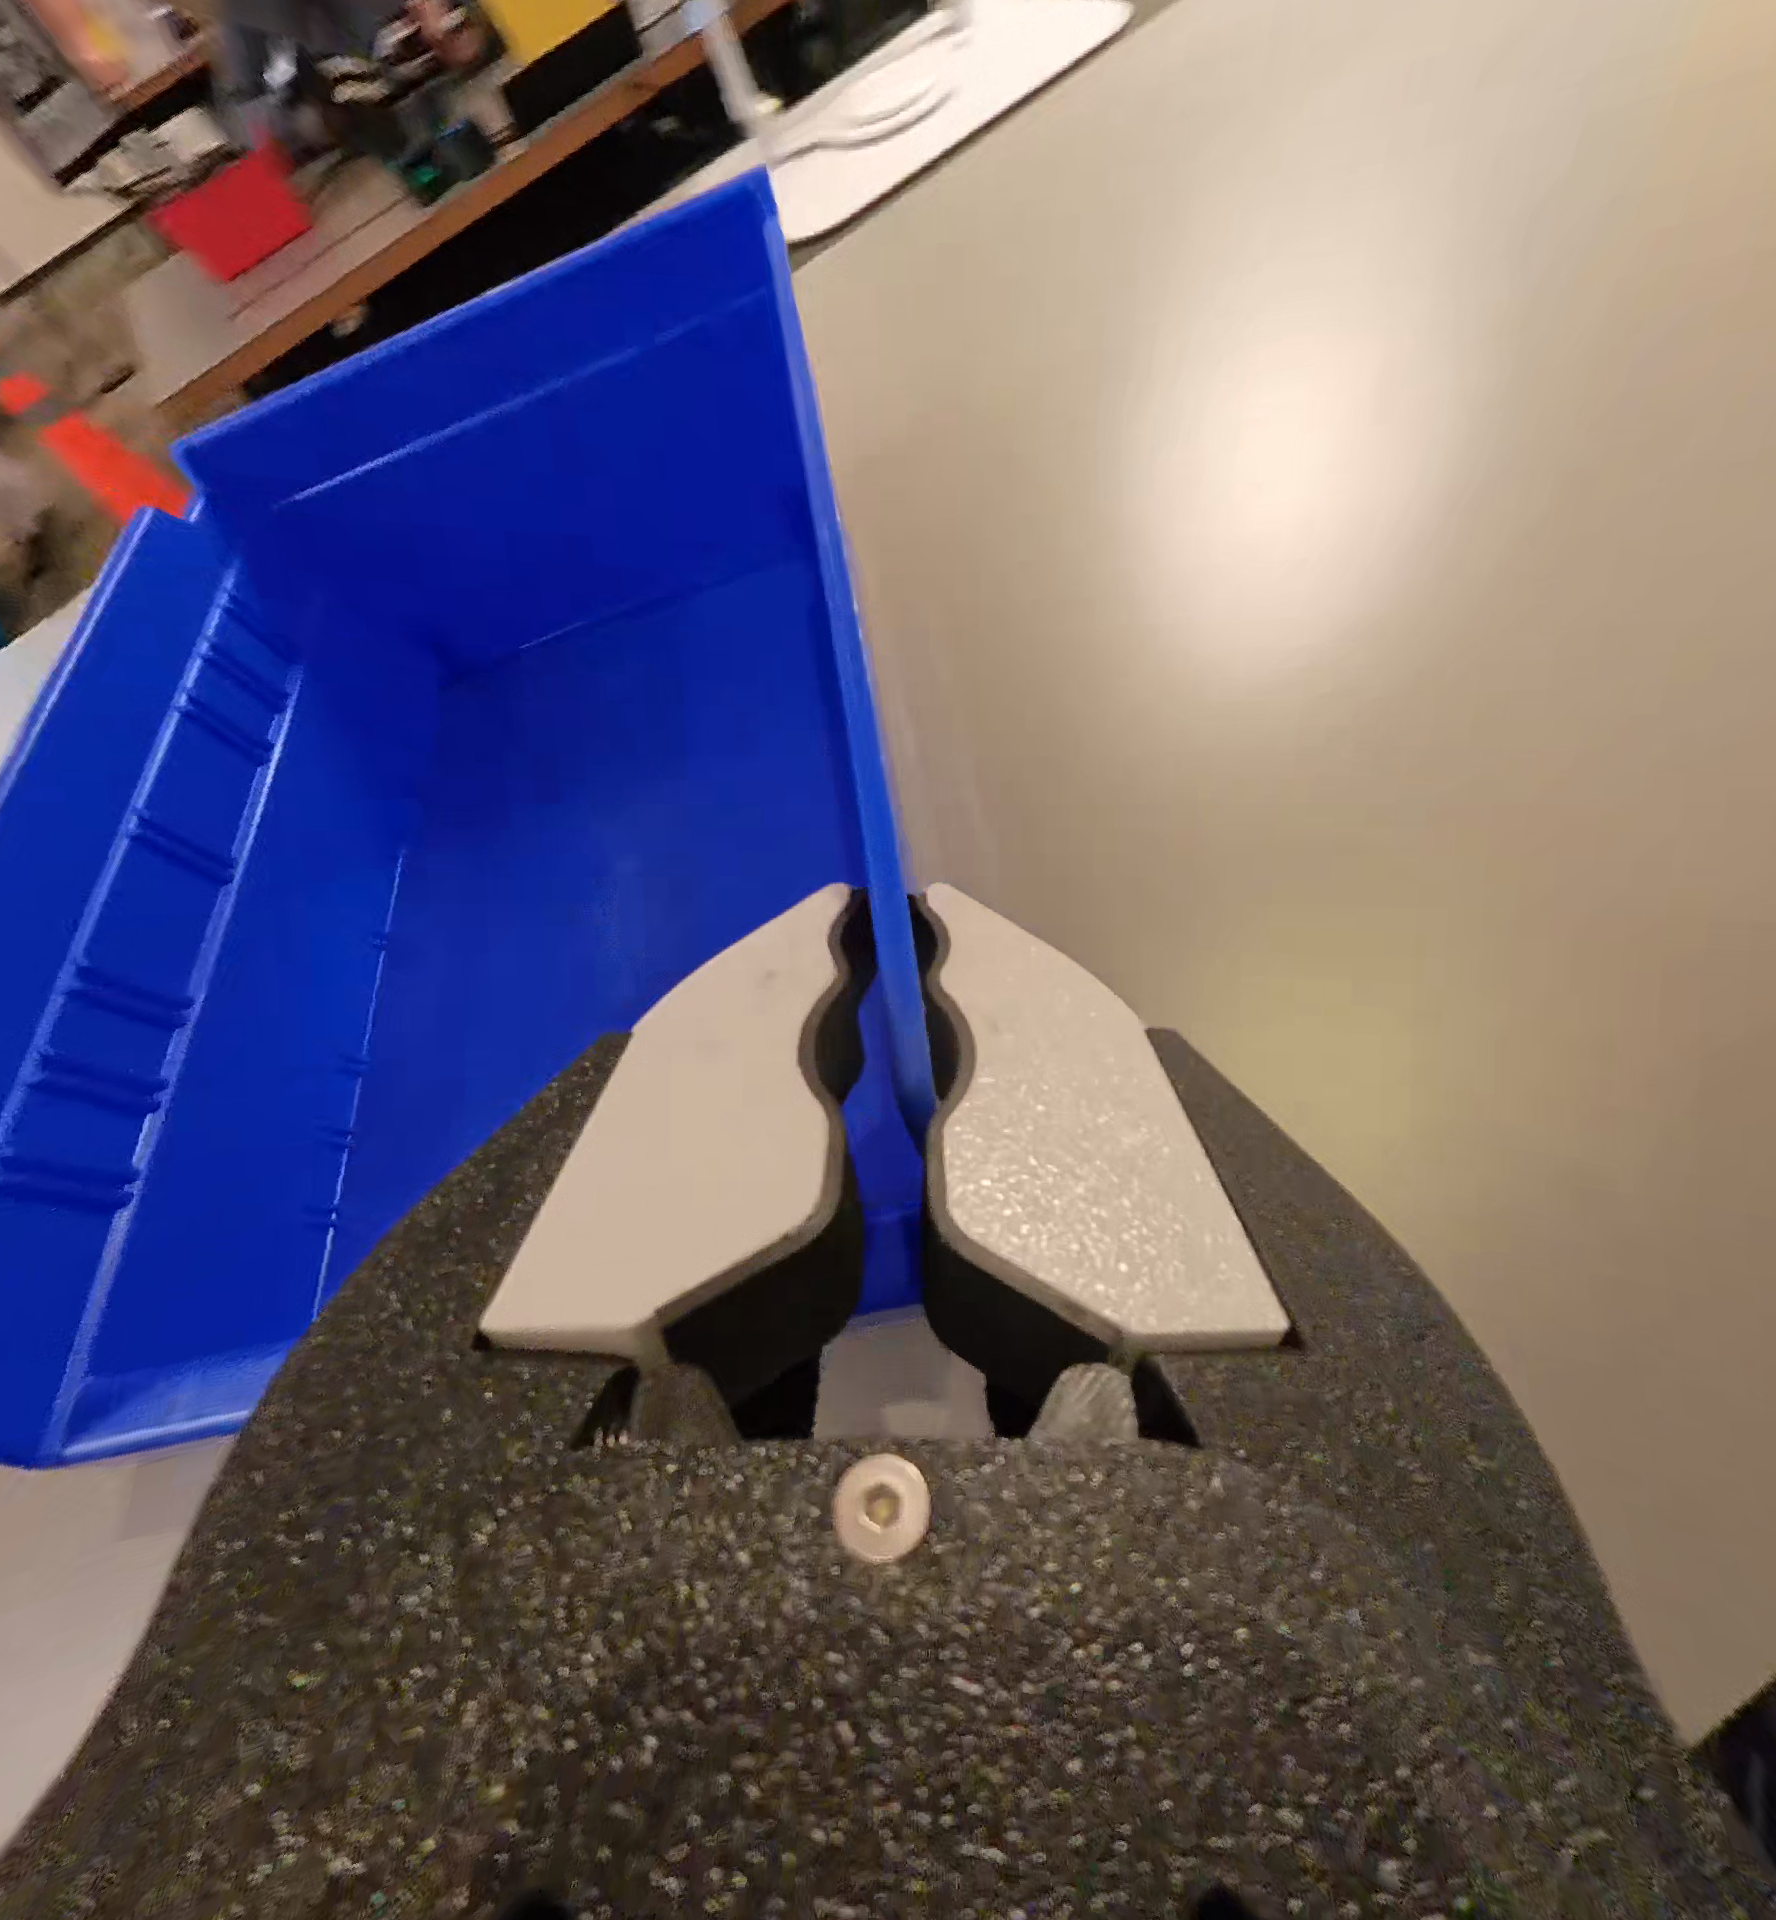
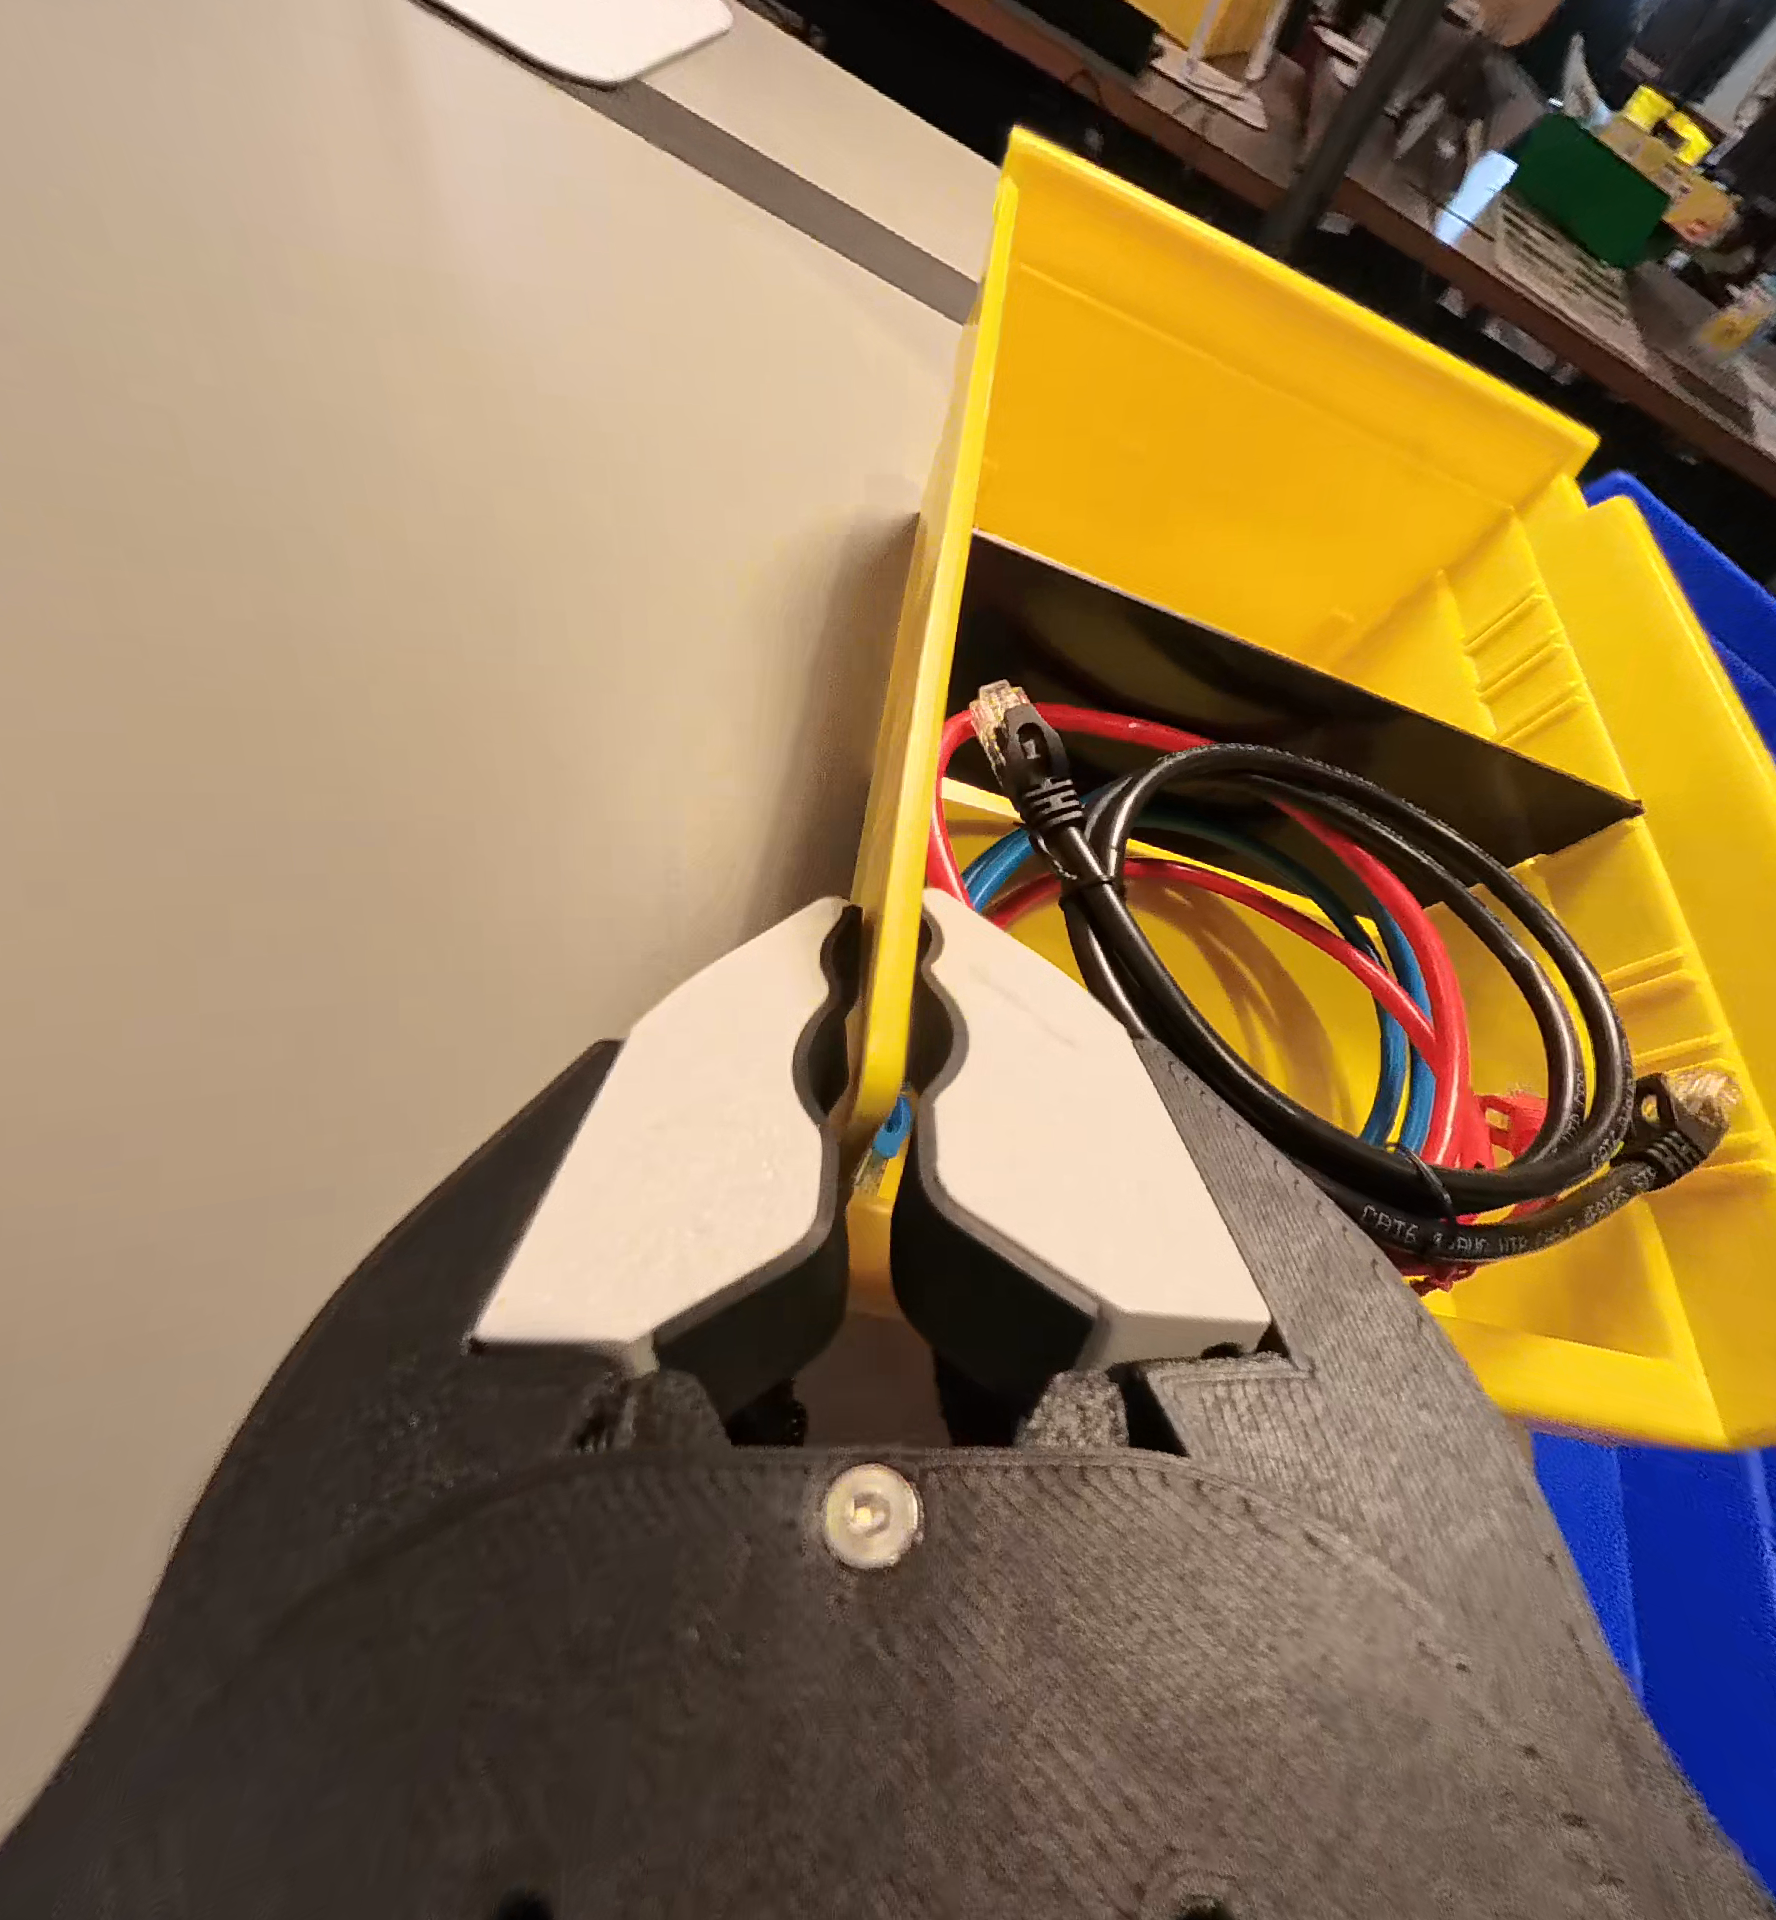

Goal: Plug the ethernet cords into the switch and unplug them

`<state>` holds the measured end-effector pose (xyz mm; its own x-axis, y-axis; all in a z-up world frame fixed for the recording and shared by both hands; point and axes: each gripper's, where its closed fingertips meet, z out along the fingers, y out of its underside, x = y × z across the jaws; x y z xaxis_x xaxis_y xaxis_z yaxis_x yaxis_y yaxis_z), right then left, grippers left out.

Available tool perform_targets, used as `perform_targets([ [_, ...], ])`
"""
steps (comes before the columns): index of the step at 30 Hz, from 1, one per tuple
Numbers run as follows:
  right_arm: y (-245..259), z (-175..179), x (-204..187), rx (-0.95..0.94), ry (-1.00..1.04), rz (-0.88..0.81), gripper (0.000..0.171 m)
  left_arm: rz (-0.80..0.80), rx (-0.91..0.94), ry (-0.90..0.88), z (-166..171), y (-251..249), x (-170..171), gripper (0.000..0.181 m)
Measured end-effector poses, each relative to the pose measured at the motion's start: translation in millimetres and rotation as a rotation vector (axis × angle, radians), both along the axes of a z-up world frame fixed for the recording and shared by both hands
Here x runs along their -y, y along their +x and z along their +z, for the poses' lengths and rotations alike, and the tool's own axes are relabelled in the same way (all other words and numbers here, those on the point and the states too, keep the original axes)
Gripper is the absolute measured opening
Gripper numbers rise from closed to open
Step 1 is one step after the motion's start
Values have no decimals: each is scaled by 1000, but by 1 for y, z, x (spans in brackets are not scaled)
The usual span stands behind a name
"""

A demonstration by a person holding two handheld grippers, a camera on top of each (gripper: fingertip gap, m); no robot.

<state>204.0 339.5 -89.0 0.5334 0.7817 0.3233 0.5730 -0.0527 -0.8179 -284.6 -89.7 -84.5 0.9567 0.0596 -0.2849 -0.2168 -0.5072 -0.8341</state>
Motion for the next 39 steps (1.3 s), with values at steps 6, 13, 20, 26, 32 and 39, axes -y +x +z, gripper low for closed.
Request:
perform_targets([
  [6,-39,-1,13,-4,-37,222,7,-303,42,10,0,48,-31,7],
  [13,-101,-1,28,5,-71,551,7,-693,114,-7,0,115,-28,7],
  [20,-174,-2,58,16,-89,875,7,-981,240,-73,0,175,7,6],
  [26,-237,-1,101,18,-86,1113,7,-1068,257,-103,0,224,-4,7],
  [32,-279,-1,130,18,-86,1207,7,-1077,239,-89,0,253,-18,6],
  [39,-273,28,128,-97,-117,1187,21,-1111,320,-50,12,254,-5,22],
])
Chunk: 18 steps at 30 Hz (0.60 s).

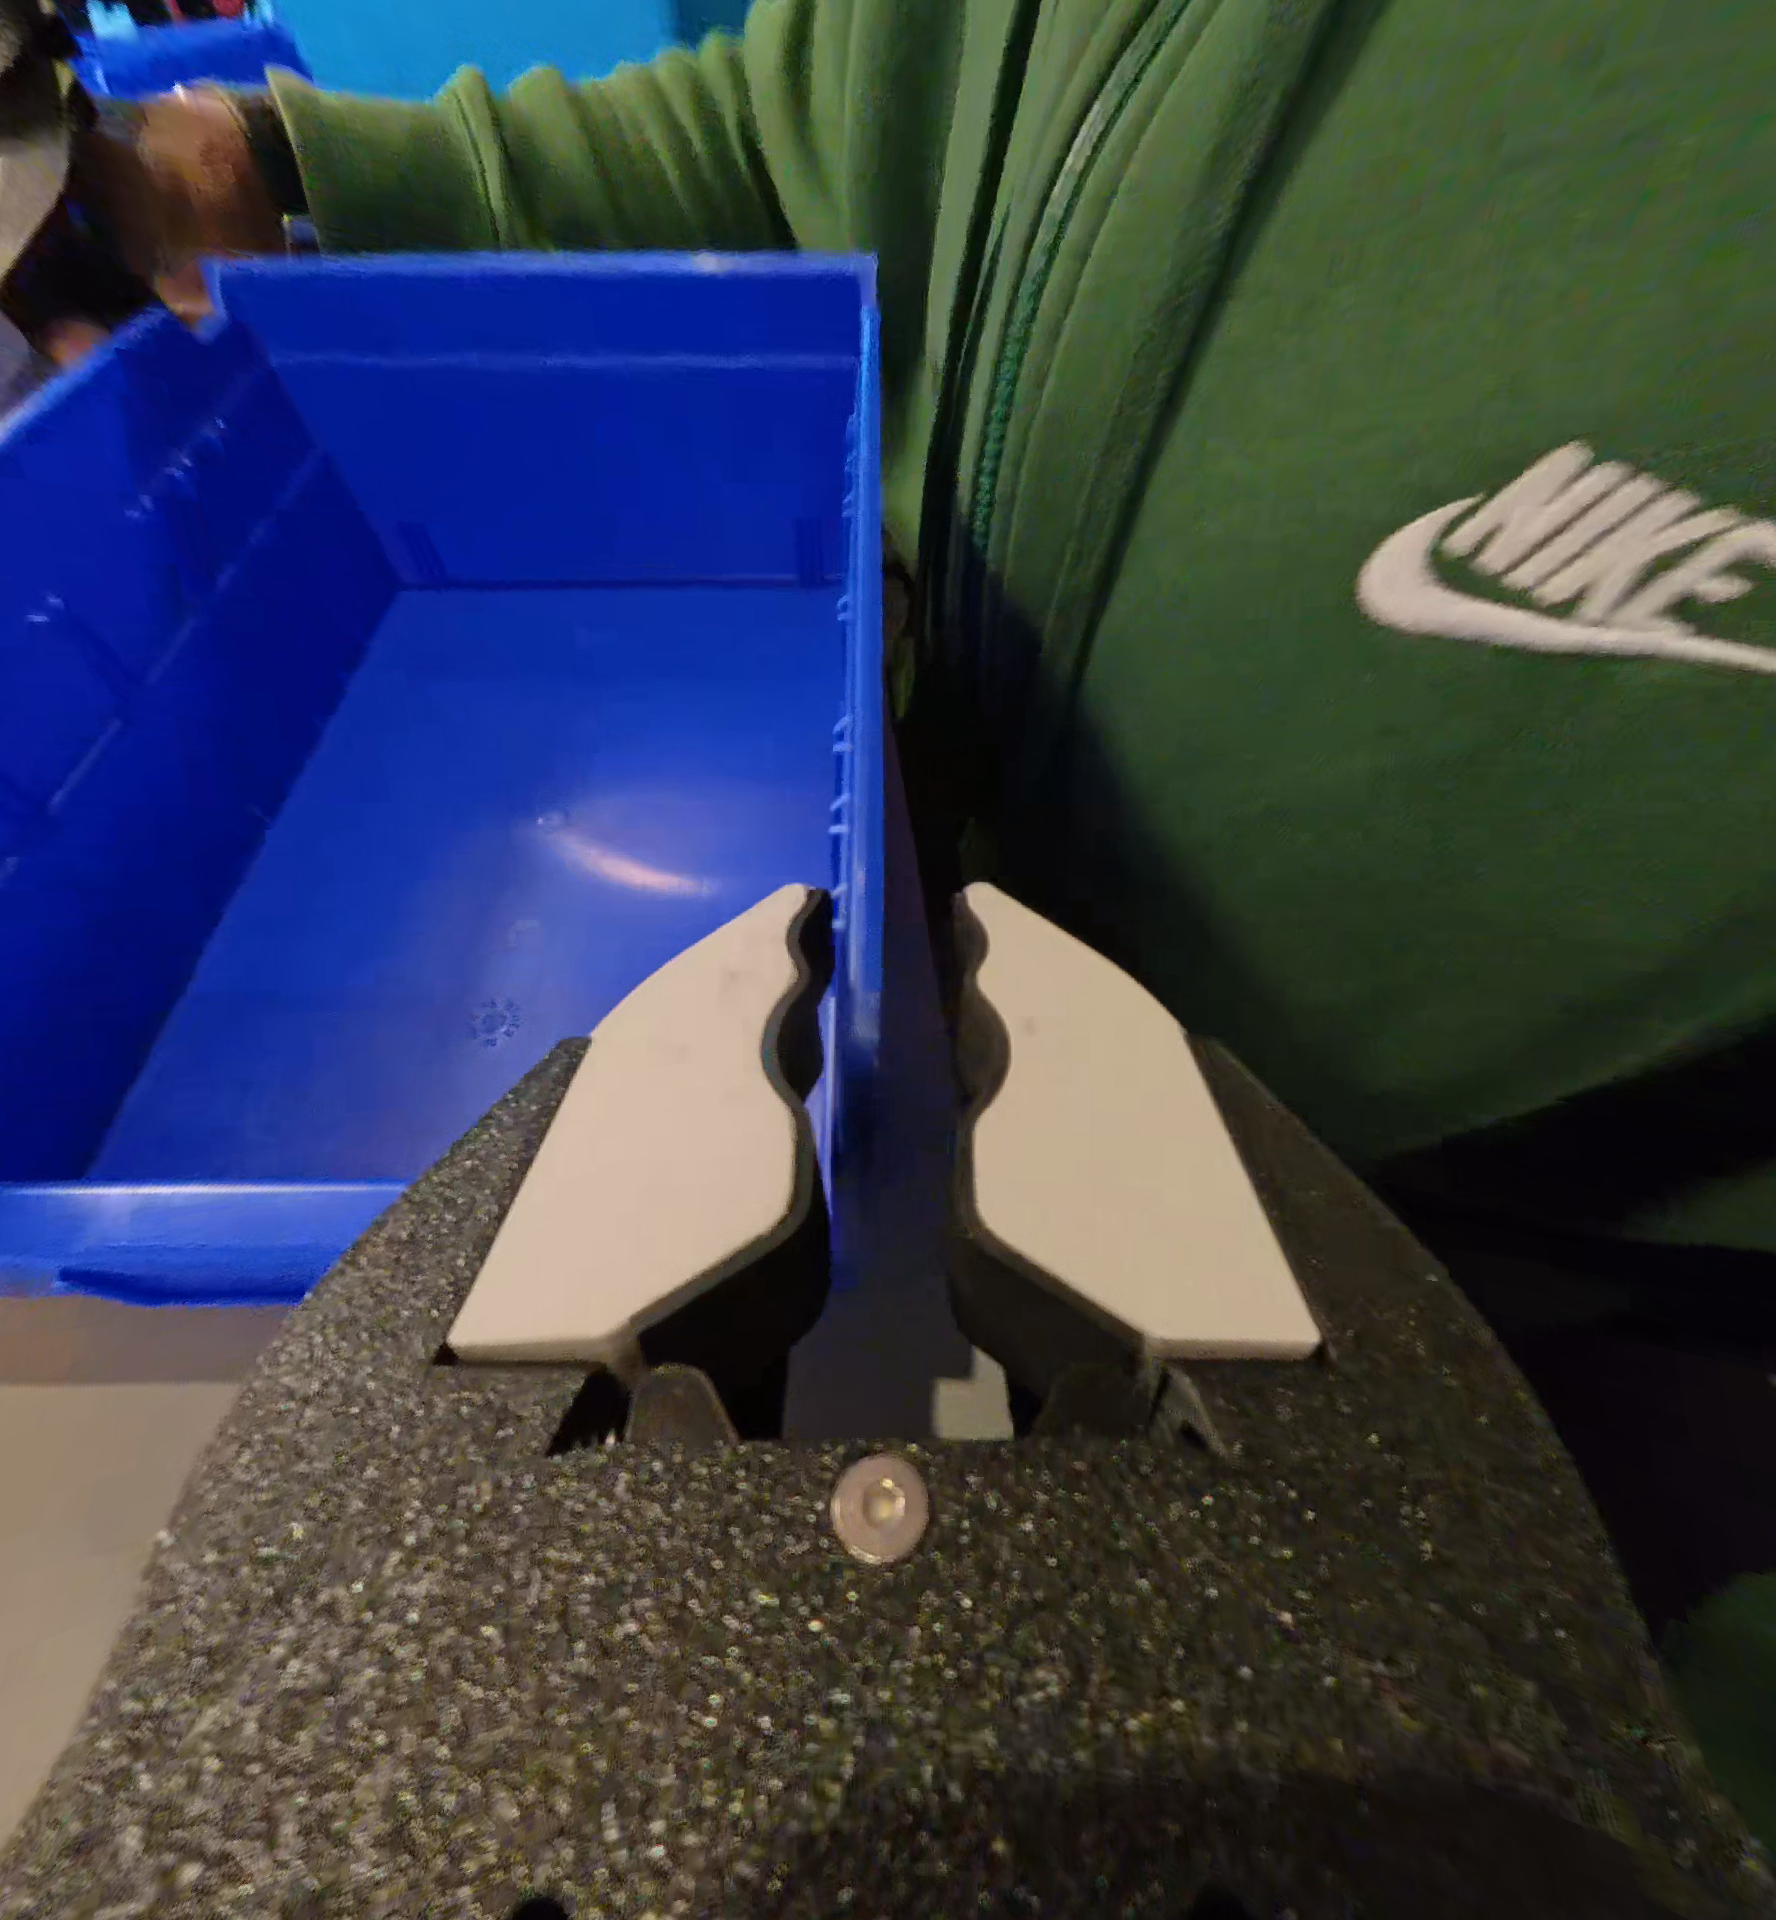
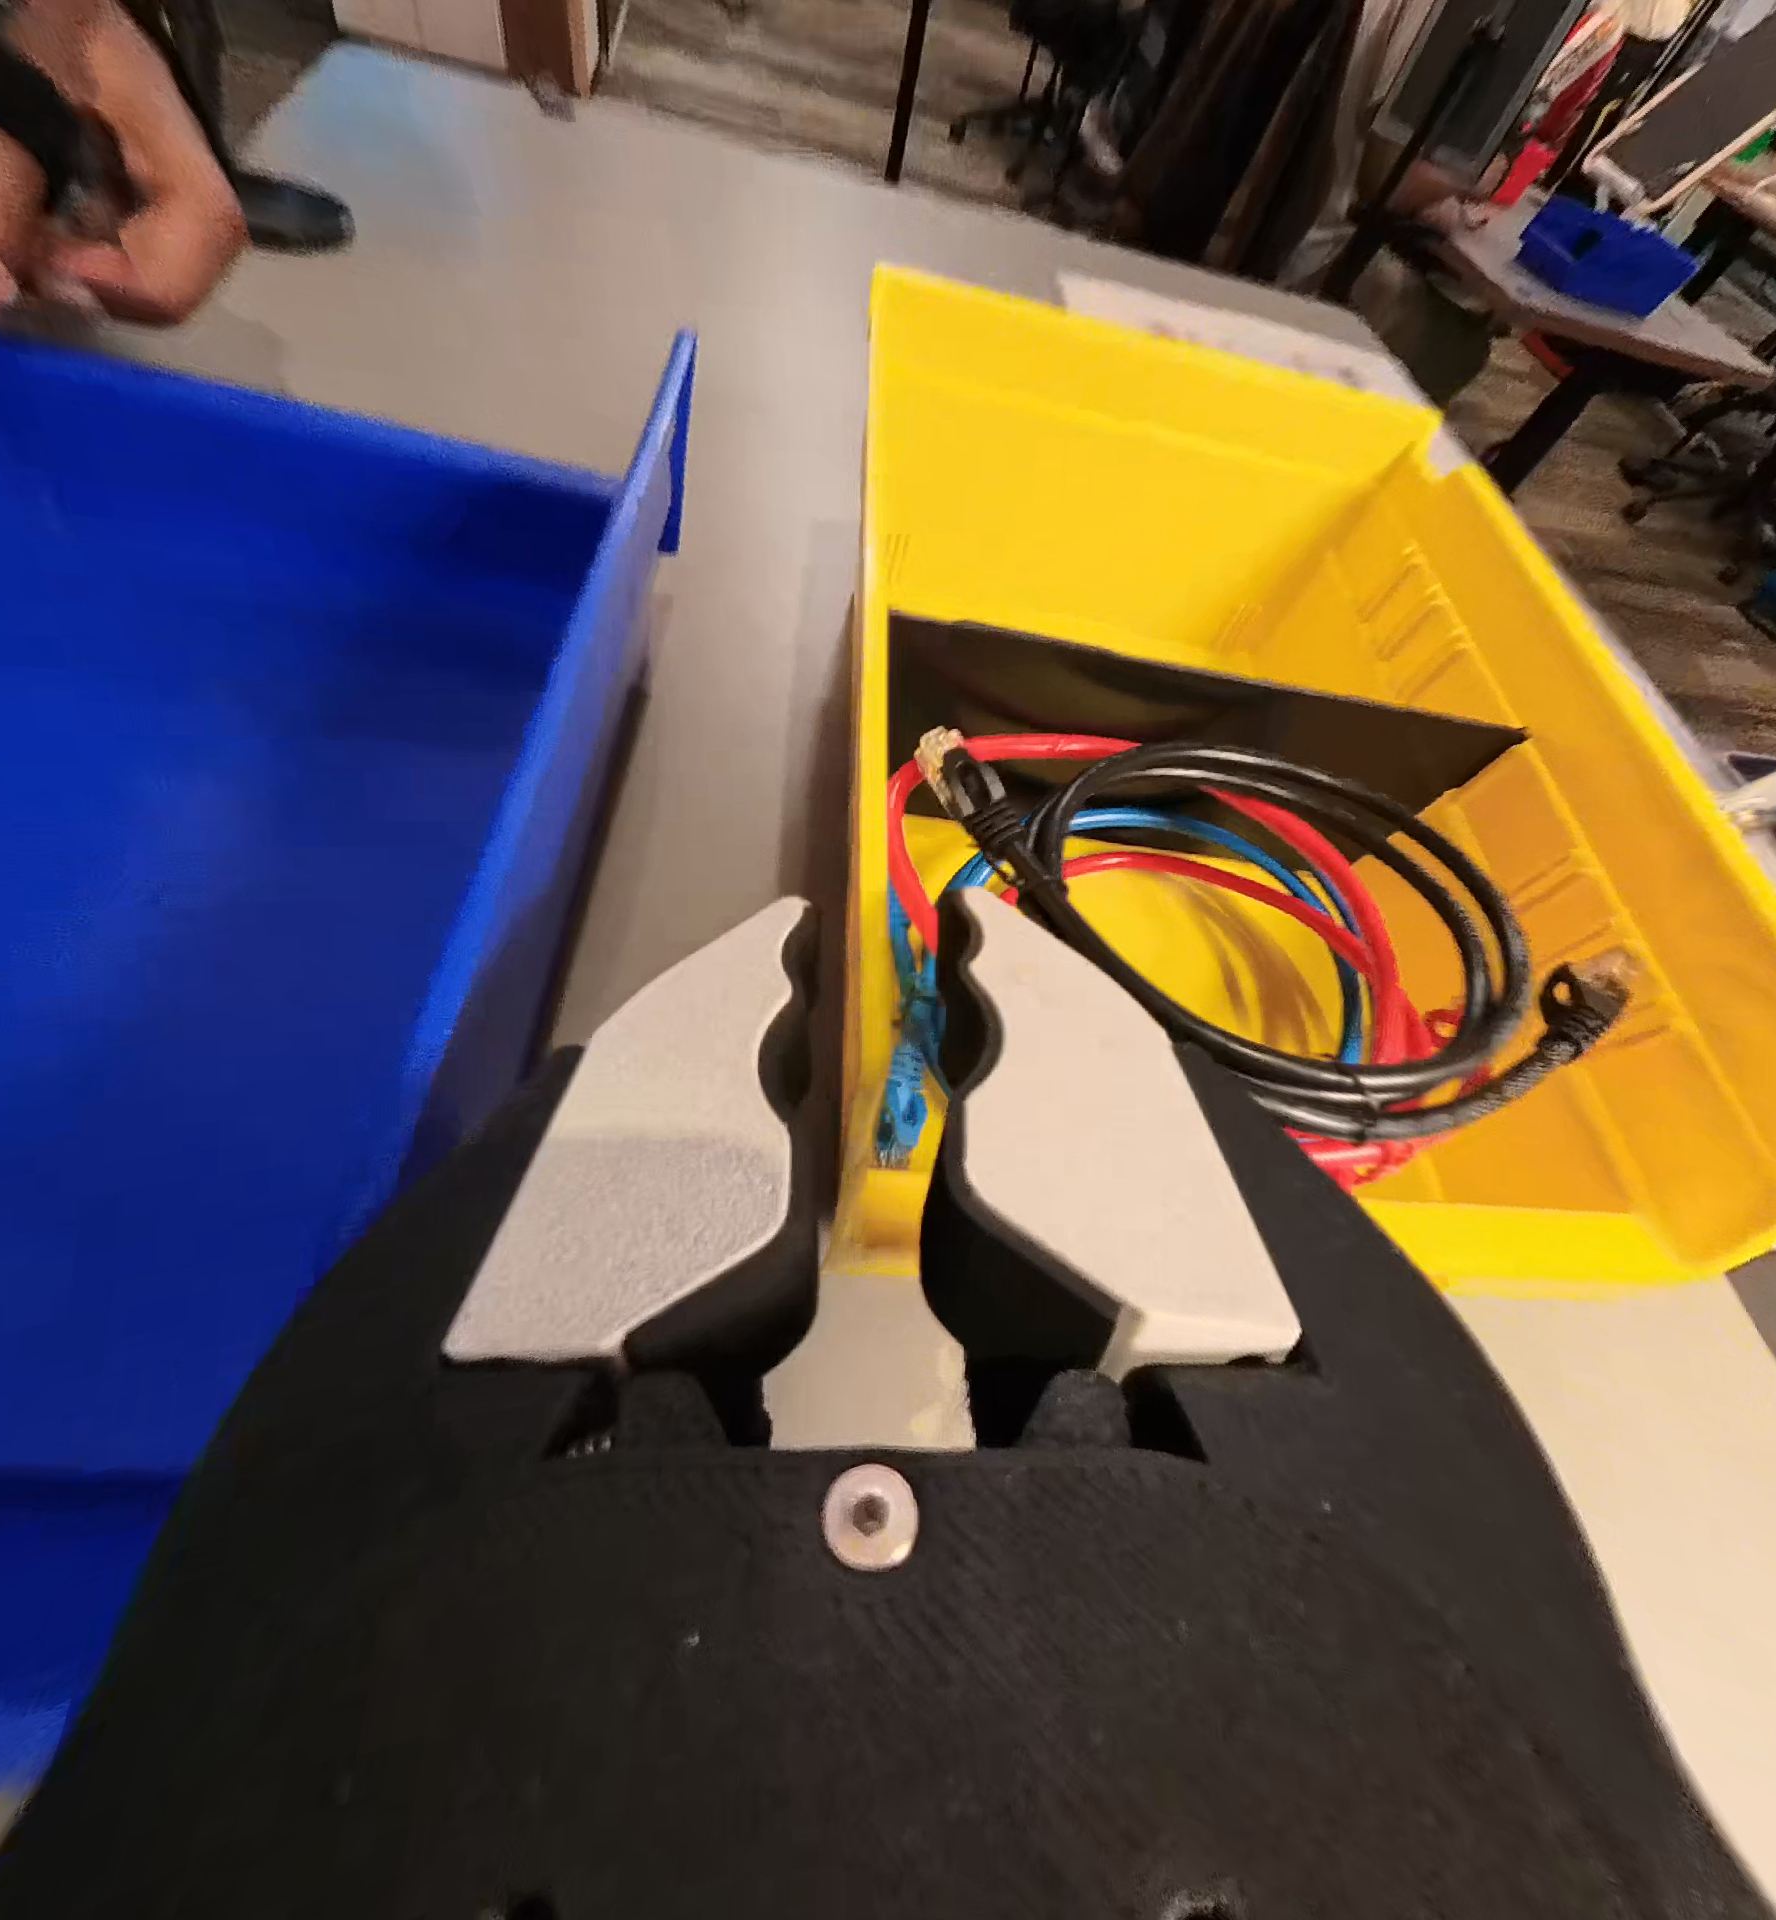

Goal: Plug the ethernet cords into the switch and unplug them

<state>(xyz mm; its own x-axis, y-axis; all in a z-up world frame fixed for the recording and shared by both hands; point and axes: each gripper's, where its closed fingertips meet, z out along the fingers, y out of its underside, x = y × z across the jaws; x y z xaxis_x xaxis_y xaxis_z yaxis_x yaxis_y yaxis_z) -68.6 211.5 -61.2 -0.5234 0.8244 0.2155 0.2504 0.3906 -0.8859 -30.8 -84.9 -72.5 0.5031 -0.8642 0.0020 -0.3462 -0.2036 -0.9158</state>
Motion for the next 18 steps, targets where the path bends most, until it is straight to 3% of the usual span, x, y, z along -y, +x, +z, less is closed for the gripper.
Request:
perform_targets([
  [5,19,28,-25,-9,7,-91,30,-54,190,149,60,-20,11,33],
  [7,32,36,-37,11,60,-173,30,10,226,216,83,-42,-2,43],
  [8,41,40,-39,36,68,-219,30,96,224,242,92,-59,-19,44],
  [10,62,47,-38,102,48,-318,31,416,205,214,102,-113,-70,55],
  [13,97,49,-24,217,-73,-475,50,915,147,-25,86,-209,-135,77],
  [14,108,48,-14,245,-127,-494,57,960,156,-62,85,-224,-150,82],
  [16,126,42,3,293,-219,-536,71,891,197,-72,90,-230,-181,91],
  [18,138,28,20,359,-318,-568,80,882,162,-188,73,-240,-210,97],
])
